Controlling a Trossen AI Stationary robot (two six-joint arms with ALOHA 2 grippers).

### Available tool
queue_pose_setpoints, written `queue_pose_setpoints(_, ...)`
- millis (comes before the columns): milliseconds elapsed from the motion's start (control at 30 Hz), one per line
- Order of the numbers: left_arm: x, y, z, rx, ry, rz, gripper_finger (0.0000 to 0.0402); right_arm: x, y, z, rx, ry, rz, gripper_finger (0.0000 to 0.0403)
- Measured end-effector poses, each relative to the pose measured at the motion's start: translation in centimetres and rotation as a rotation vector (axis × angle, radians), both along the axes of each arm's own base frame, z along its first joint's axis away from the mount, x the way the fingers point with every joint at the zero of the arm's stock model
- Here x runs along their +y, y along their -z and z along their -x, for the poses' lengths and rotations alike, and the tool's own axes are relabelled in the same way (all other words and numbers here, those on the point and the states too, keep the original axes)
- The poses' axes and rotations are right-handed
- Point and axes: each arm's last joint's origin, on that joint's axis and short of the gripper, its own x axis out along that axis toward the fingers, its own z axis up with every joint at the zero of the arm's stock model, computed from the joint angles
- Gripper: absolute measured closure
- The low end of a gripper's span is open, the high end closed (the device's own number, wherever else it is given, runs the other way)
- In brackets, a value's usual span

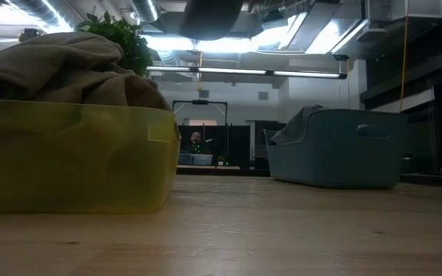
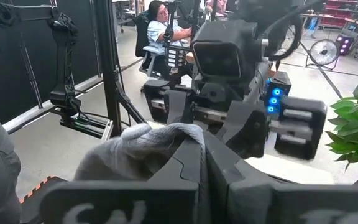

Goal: Pick & Place hat
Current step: Put the gray cap into the blue bin

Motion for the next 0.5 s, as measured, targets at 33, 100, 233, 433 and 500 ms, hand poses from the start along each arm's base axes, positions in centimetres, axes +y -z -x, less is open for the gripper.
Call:
queue_pose_setpoints(33,0.1,0.1,-0.3,0.001,0.019,0.003,0.0244,0.0,0.0,0.0,0.0,0.0,0.0,0.0399)
queue_pose_setpoints(100,0.3,0.4,-0.9,-0.005,0.061,0.007,0.0244,0.0,0.0,0.0,0.001,0.0,0.0,0.0399)
queue_pose_setpoints(233,0.6,0.7,-1.6,-0.01,0.121,0.027,0.0247,0.0,0.0,0.0,0.003,0.0,-0.001,0.0399)
queue_pose_setpoints(433,0.8,0.7,-1.9,-0.029,0.111,0.022,0.0317,0.0,0.1,0.0,0.011,0.001,-0.011,0.0399)
queue_pose_setpoints(500,0.9,0.6,-1.9,-0.042,0.108,0.016,0.0354,0.0,0.2,0.0,0.021,0.002,-0.014,0.0399)
